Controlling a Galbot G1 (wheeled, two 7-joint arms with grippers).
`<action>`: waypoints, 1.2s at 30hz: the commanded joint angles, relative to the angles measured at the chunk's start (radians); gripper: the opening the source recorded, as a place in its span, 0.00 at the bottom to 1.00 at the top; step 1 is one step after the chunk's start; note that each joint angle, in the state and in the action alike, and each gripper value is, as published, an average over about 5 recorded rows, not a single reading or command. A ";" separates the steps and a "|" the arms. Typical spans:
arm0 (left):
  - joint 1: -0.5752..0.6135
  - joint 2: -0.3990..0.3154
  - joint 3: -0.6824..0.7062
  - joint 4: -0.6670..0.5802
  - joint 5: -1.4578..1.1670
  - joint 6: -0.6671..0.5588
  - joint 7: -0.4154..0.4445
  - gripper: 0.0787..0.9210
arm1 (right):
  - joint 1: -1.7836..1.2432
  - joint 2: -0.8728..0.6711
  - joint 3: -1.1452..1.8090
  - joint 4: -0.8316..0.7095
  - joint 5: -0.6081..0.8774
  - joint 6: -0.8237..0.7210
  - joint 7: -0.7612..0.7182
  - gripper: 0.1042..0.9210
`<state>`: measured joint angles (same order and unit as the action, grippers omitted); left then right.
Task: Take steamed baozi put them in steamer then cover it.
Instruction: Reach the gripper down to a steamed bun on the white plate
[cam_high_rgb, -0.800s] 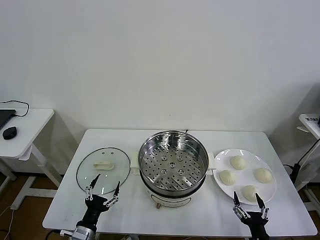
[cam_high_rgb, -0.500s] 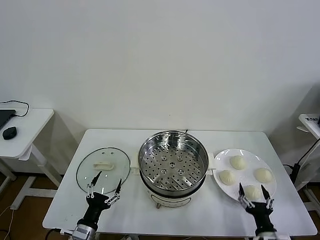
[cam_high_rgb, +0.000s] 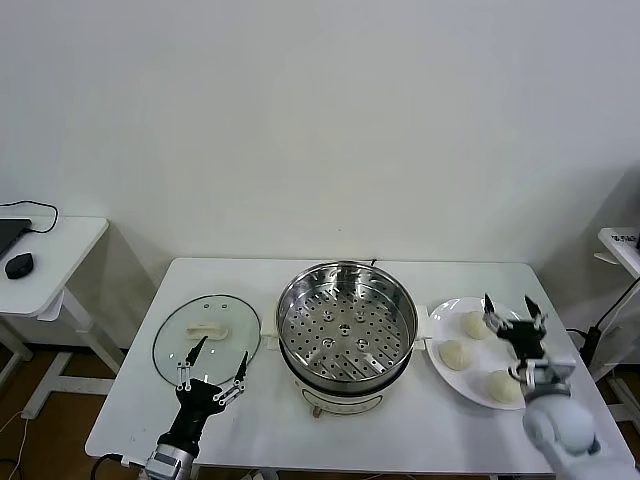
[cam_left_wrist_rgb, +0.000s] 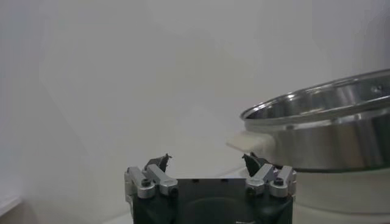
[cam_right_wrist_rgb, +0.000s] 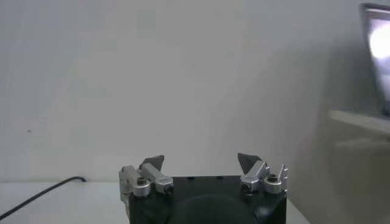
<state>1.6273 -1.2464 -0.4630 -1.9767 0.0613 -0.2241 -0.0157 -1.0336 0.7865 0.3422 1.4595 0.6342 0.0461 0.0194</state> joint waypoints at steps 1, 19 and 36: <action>-0.001 -0.001 0.001 -0.011 -0.005 0.002 -0.003 0.88 | 0.415 -0.188 -0.304 -0.355 -0.043 -0.024 -0.555 0.88; 0.005 -0.018 -0.013 -0.033 -0.024 0.023 -0.016 0.88 | 1.067 -0.090 -0.907 -0.696 -0.647 0.027 -1.377 0.88; 0.008 -0.025 -0.015 -0.022 -0.025 0.014 -0.022 0.88 | 1.050 0.059 -0.945 -0.824 -0.794 0.057 -1.220 0.88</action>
<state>1.6363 -1.2703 -0.4779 -2.0017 0.0382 -0.2105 -0.0367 -0.0385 0.7957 -0.5393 0.7115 -0.0592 0.0944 -1.1922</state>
